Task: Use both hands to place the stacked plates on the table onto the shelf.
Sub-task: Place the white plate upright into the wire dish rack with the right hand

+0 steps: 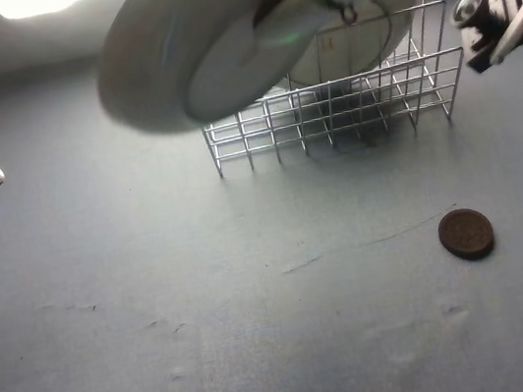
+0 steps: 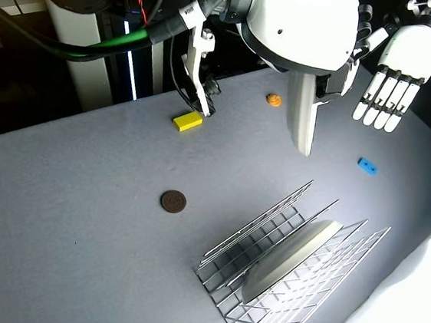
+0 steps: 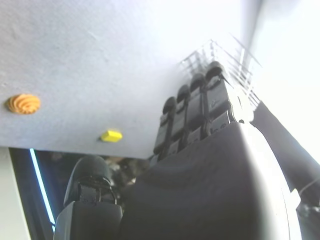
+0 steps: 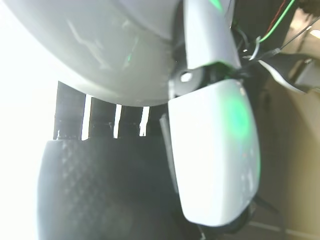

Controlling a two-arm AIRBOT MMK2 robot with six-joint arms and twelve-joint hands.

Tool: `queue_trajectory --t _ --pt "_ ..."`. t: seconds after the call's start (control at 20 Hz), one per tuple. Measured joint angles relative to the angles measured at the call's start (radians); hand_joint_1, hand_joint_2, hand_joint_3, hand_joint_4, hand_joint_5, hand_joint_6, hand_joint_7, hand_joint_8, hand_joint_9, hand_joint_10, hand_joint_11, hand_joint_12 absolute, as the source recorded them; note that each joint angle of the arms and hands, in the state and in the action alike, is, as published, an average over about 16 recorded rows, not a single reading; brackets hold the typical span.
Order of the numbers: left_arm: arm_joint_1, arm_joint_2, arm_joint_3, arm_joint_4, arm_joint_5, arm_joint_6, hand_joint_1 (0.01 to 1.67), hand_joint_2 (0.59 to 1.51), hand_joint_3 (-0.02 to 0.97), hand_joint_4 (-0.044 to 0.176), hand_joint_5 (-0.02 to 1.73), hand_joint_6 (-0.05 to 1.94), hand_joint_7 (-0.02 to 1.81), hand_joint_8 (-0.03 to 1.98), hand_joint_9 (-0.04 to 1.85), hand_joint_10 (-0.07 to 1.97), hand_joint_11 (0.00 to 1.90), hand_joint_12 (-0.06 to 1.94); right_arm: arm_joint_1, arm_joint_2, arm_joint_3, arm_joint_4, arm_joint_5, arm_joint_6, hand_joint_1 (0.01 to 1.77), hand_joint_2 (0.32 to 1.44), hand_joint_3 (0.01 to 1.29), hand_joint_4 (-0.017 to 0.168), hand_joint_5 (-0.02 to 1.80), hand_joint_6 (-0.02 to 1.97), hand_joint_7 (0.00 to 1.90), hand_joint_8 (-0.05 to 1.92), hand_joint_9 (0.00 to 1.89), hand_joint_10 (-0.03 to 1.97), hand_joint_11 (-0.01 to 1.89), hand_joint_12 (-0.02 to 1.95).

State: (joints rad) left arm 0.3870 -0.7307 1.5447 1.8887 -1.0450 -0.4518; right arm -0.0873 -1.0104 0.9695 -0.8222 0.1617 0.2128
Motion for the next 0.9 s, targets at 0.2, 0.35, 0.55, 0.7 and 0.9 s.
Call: queue_trajectory --t 0.2,0.35,0.55,0.7,0.9 --pt "0.000 0.000 0.000 0.000 0.000 0.000 0.02 1.216 0.021 0.002 0.02 -0.01 0.02 0.02 0.01 0.01 0.02 -0.01 0.014 -0.001 0.027 0.010 -0.046 0.049 1.36 0.96 0.01 -0.003 0.97 0.94 1.09 0.75 1.11 0.85 0.95 1.02" --pt "0.000 0.000 0.000 0.000 0.000 0.000 0.02 1.214 0.021 0.002 0.02 -0.01 0.02 0.02 0.01 0.01 0.02 -0.01 0.012 -0.004 0.051 0.017 -0.073 0.064 1.37 0.96 0.01 -0.004 0.96 0.95 1.08 0.77 1.09 0.90 0.94 1.03" --pt "0.000 0.000 -0.001 0.000 0.000 -0.001 0.02 1.212 0.022 0.001 0.02 -0.01 0.02 0.02 0.01 0.01 0.02 -0.01 -0.002 -0.014 0.087 0.026 -0.089 0.066 1.38 0.96 0.01 -0.004 0.95 0.94 1.08 0.76 1.11 0.84 0.94 1.02" --pt "0.000 0.000 -0.001 0.000 0.000 -0.001 0.02 1.211 0.022 0.002 0.02 -0.01 0.02 0.02 0.01 0.01 0.02 -0.01 -0.019 -0.027 0.116 0.031 -0.090 0.064 1.37 0.96 0.01 -0.004 0.95 0.93 1.09 0.76 1.11 0.84 0.94 1.02" --pt "0.000 0.000 -0.002 0.001 0.000 -0.002 0.02 1.211 0.022 0.001 0.02 -0.01 0.02 0.02 0.01 0.01 0.02 -0.01 -0.047 -0.048 0.154 0.033 -0.088 0.057 1.37 0.96 0.01 -0.006 0.96 0.90 1.08 0.76 1.11 0.84 0.94 1.02"
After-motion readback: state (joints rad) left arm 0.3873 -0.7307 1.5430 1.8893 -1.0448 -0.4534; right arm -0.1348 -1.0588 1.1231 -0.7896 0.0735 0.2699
